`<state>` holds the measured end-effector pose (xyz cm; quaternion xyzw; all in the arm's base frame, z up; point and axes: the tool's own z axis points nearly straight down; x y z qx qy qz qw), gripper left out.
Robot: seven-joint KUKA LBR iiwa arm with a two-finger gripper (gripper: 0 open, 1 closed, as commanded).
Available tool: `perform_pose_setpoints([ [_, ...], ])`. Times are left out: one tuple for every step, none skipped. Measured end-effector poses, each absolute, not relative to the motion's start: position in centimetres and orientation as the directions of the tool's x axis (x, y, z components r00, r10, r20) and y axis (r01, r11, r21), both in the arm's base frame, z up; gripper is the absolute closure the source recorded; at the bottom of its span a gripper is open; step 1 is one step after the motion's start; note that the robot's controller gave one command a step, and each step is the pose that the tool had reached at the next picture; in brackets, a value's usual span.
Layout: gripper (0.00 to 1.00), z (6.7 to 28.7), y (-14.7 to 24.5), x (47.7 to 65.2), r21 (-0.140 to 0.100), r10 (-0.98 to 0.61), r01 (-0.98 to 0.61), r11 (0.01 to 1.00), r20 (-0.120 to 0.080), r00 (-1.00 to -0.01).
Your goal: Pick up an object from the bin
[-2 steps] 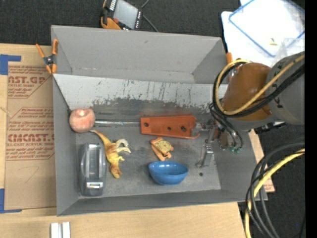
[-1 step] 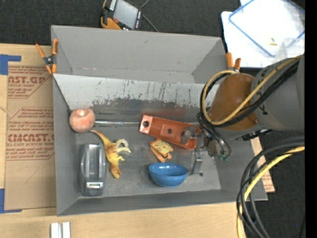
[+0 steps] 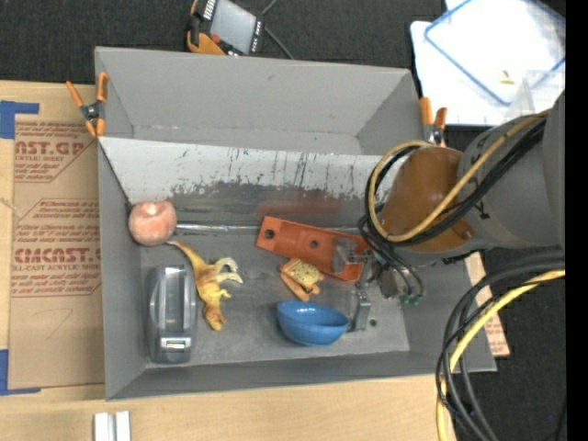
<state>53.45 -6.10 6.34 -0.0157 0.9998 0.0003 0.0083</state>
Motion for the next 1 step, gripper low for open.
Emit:
perform_pose_setpoints([
  [1.00,7.30,-7.58,56.12,-0.005,-0.247,-0.247,0.969,-0.025,-0.969],
])
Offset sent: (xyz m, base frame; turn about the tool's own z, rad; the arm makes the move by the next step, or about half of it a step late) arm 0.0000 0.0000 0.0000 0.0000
